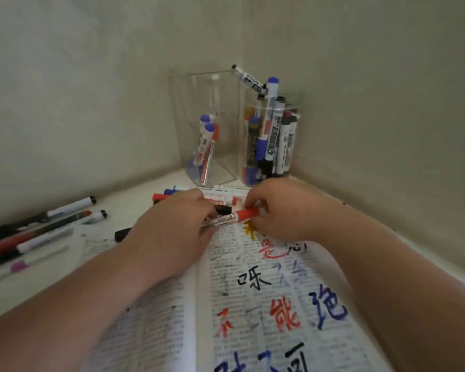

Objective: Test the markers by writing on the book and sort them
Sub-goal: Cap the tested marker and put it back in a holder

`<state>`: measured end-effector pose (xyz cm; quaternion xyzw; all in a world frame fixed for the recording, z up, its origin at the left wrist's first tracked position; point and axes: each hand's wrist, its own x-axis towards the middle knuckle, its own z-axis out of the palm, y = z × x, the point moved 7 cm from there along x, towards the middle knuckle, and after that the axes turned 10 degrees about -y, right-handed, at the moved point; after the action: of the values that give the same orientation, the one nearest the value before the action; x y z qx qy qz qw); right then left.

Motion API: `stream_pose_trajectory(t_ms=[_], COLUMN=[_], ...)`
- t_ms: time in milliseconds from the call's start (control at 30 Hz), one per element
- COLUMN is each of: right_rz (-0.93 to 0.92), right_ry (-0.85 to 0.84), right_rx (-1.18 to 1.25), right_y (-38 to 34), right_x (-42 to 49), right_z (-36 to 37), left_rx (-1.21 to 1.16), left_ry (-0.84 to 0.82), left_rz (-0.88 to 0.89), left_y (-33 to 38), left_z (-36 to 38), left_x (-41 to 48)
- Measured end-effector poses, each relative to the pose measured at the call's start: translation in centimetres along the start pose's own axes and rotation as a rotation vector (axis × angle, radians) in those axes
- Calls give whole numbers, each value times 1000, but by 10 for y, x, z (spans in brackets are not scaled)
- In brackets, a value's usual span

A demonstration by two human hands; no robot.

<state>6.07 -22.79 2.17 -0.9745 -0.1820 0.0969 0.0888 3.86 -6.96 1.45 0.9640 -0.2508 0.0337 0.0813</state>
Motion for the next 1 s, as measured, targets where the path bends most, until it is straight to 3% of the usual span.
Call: stream_pose_trajectory(t_ms=[200,333,400,533,600,667,733,1000], right_rz=[-89,-130,-145,-153,-237,-341,-383,-348], right_ry=[85,179,264,424,338,202,117,87], right_rx=[-180,-199,-29,581,963,1188,1260,1340], right_y=[-20,-31,-26,-11,-14,-21,-26,-21], right_x=[2,5,1,-6,-7,-7,-6,-4], right_z=[3,1,-5,-12,-8,-3,1,5], left_rx=[-28,-309,-495,-710,-702,-583,-526,-500], left_ry=[134,332,402,383,337,308,269,248], left_rz=[123,144,114,81,91,129,142,168], left_y=[0,-1,-5,-11,-10,-6,-5,0], left_z=[-1,-16,-23,-24,-21,-20,-18,-18], left_x=[-2,-14,-19,-22,-21,-19,-17,-15])
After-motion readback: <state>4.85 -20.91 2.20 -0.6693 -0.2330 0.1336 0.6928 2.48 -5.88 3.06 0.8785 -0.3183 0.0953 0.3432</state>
